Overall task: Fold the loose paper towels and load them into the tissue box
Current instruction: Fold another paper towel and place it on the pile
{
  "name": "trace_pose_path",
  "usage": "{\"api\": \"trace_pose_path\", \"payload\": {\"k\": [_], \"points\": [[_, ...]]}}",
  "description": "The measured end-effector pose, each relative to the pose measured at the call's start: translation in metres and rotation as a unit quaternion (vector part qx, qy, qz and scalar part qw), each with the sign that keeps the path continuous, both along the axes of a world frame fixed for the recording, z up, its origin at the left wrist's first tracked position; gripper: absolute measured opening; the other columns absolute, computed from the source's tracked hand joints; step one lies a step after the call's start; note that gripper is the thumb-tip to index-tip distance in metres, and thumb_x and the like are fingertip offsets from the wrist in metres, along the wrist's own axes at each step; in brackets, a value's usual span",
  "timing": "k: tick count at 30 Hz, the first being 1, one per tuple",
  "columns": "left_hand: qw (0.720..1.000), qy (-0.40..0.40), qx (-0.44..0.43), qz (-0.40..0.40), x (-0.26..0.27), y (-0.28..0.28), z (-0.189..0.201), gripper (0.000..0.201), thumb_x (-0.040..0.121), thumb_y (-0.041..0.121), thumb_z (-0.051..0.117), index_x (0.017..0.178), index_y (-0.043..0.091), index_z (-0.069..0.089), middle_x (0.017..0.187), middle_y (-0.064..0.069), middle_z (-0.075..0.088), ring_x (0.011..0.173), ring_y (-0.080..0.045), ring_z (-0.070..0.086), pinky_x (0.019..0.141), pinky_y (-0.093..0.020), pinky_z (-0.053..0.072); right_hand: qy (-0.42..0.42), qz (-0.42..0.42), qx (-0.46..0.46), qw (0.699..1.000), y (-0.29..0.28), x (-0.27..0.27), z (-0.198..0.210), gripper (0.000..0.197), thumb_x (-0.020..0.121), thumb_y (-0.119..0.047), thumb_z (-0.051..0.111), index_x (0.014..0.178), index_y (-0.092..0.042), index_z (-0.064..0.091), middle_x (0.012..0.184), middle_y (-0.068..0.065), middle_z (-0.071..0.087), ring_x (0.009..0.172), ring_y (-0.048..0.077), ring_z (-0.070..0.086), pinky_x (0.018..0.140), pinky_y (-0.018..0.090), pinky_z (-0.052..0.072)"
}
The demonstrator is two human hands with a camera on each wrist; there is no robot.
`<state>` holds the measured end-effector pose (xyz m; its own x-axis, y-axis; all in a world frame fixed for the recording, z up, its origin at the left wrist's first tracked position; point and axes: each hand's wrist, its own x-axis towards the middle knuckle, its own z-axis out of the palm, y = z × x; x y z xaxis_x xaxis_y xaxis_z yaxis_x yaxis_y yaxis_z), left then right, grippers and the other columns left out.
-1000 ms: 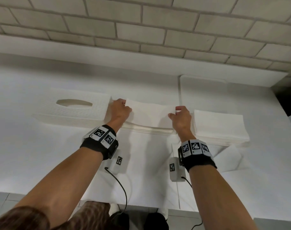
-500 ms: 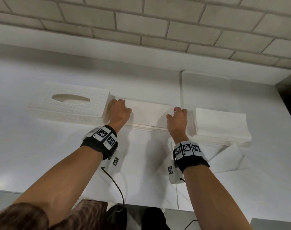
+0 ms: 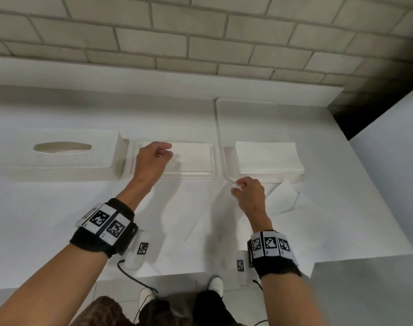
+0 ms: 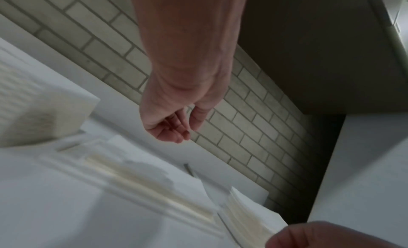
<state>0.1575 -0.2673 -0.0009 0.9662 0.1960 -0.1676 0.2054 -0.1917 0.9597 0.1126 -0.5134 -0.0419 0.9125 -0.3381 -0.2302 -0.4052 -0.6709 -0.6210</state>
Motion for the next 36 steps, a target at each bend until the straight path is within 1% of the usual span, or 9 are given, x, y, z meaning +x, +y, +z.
{"api": "trace_pose_path", "payload": {"k": [5,9,15,18,21,25,28,31,36], "points": [[0.999,0.023,-0.016,-0.039,-0.026,-0.016,-0.012,0.019,0.087,0.001,0.059,0.1,0.011,0.069,0.091,-0.008,0.069,0.075,-0.014,0.06,0.063,-0.016,0.043,0.04,0.13,-0.109,0.985,0.005,-0.013,-0.011,0.053,0.084,-0.021,0.071,0.134,-0.02,0.054,0.133,0.005,0.044,0.123,0.026,0.043,0.098,0.039,0.042],[0.999,0.037,-0.012,-0.039,-0.039,-0.022,-0.021,0.017,0.088,0.003,0.059,0.097,0.013,0.07,0.09,-0.004,0.069,0.07,-0.007,0.06,0.055,-0.008,0.041,0.041,0.158,-0.156,0.974,0.004,-0.011,-0.009,0.043,0.082,-0.029,0.073,0.122,-0.022,0.06,0.128,0.005,0.045,0.12,0.027,0.041,0.097,0.038,0.038],[0.998,0.042,-0.017,-0.033,-0.052,-0.035,-0.028,0.015,0.087,0.007,0.063,0.094,0.018,0.071,0.095,0.0,0.07,0.077,-0.006,0.061,0.067,-0.018,0.043,0.035,0.176,-0.172,0.969,0.002,-0.008,0.002,0.02,0.082,-0.029,0.071,0.1,-0.021,0.064,0.114,-0.002,0.057,0.114,0.023,0.042,0.091,0.041,0.03],[0.993,0.056,-0.073,-0.073,-0.059,-0.046,-0.028,0.027,0.083,0.016,0.072,0.109,0.02,0.065,0.104,-0.003,0.069,0.089,-0.011,0.064,0.076,-0.024,0.044,0.006,0.152,-0.019,0.988,0.0,-0.004,0.017,0.018,0.08,-0.025,0.073,0.091,-0.025,0.058,0.094,-0.009,0.061,0.095,0.017,0.053,0.087,0.04,0.04],[0.976,0.092,-0.115,-0.16,-0.063,-0.061,-0.025,0.054,0.078,0.027,0.078,0.127,0.022,0.055,0.114,0.0,0.067,0.104,-0.014,0.066,0.087,-0.025,0.049,-0.052,0.127,0.191,0.972,0.003,-0.003,0.037,0.022,0.075,-0.011,0.077,0.085,-0.018,0.059,0.084,-0.002,0.062,0.08,0.014,0.058,0.071,0.029,0.047],[0.976,0.085,-0.118,-0.162,-0.064,-0.074,-0.015,0.021,0.085,0.018,0.071,0.105,0.011,0.071,0.101,-0.007,0.076,0.094,-0.025,0.071,0.081,-0.034,0.056,-0.057,0.085,0.341,0.934,0.001,-0.001,0.053,0.021,0.081,-0.017,0.075,0.097,-0.01,0.063,0.091,0.009,0.07,0.079,0.017,0.067,0.067,0.027,0.053],[0.991,0.045,-0.097,-0.08,-0.054,-0.059,-0.005,0.004,0.085,0.012,0.069,0.084,0.013,0.072,0.08,-0.001,0.074,0.071,-0.02,0.068,0.065,-0.03,0.054,-0.111,0.009,0.266,0.958,-0.02,-0.002,0.041,0.004,0.091,-0.02,0.064,0.088,-0.018,0.066,0.094,0.006,0.071,0.085,0.018,0.065,0.065,0.016,0.051],[0.995,0.024,-0.093,-0.038,-0.04,-0.033,0.004,0.009,0.085,0.008,0.067,0.082,0.017,0.07,0.073,0.006,0.069,0.062,-0.01,0.062,0.054,-0.017,0.05,-0.09,-0.013,0.108,0.99,-0.039,-0.005,0.02,0.009,0.09,-0.017,0.061,0.086,-0.016,0.07,0.088,0.001,0.07,0.091,0.022,0.066,0.076,0.025,0.049],[0.995,0.039,-0.093,-0.019,-0.028,-0.009,0.004,0.027,0.084,0.022,0.07,0.09,-0.004,0.067,0.085,-0.003,0.068,0.078,-0.019,0.062,0.075,-0.032,0.048,-0.02,0.082,0.021,0.996,-0.016,-0.007,-0.008,0.022,0.084,-0.019,0.068,0.105,-0.017,0.071,0.11,0.001,0.071,0.102,0.02,0.064,0.088,0.031,0.049]]}}
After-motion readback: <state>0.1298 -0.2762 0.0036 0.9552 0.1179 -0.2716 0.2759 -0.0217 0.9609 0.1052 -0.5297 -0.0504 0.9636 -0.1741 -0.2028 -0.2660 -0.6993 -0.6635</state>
